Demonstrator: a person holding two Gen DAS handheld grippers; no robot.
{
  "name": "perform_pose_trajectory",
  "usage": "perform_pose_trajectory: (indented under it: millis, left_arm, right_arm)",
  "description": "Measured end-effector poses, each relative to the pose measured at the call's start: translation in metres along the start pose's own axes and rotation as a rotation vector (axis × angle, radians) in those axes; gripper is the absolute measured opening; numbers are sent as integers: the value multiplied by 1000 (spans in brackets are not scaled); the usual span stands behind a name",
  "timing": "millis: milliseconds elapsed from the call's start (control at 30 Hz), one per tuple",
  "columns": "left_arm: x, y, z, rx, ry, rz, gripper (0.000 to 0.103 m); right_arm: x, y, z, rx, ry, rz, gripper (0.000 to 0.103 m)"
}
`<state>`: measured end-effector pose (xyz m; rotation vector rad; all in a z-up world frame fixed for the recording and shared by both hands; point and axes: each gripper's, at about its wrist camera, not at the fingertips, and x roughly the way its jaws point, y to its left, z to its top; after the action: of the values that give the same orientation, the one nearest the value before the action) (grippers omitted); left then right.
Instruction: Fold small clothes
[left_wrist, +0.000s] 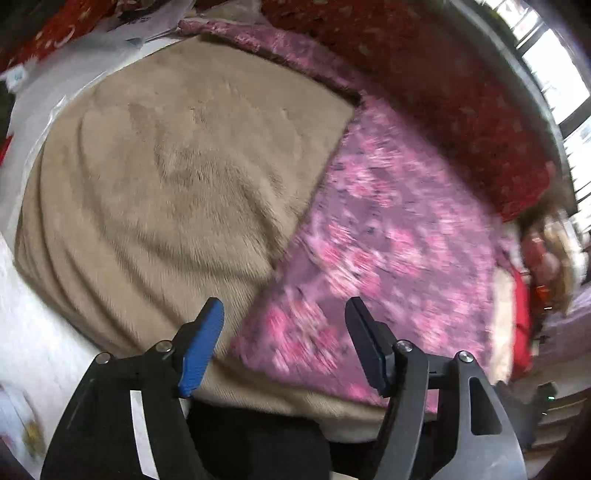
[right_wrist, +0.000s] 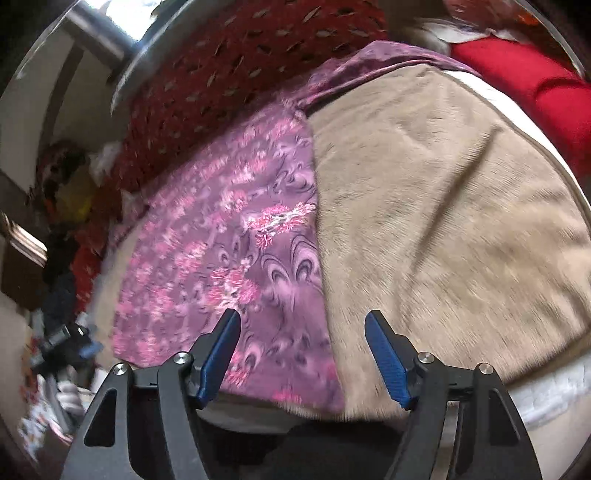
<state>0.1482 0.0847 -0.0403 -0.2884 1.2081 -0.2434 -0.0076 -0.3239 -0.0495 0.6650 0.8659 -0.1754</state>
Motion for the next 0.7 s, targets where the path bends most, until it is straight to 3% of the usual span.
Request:
perform_pose_trajectory:
  millis: [67,100,133,167,200,300,400,500,700]
  left_arm:
    - [24,-3,5,5,79,8,67]
    - [34,-4,2,-5,129,-10,63]
    - [41,-7,-3,2,172,-39,52]
    - [44,-11,-8,37,184,-30,15]
    - [44,-19,-14,100,171,19,7]
    - [25,-27,-24,151,103,27,5]
    - [-1,-20,-27,95,71,-28,4]
    - [-19,-17,-32,59,71,-82,3]
    - [-35,-20,-55,93,105,-73,3]
  right_arm:
    - [21,5,-1,-36,57,-17,71]
    - [29,9,-3,-56,82,-27,63]
    - [35,13,-6,-87,93,-45,54]
    - [35,20,-9,-134,96,-39,20]
    - [36,24,-11,-159,109,-17,4]
    - [19,35,-14,-213,65,44,4]
    - [-10,40,-12,-208,6,121,3]
    - [-41,42,-10,-201,-51,181,3]
    - [-80,38,-17,-195,-82,250,3]
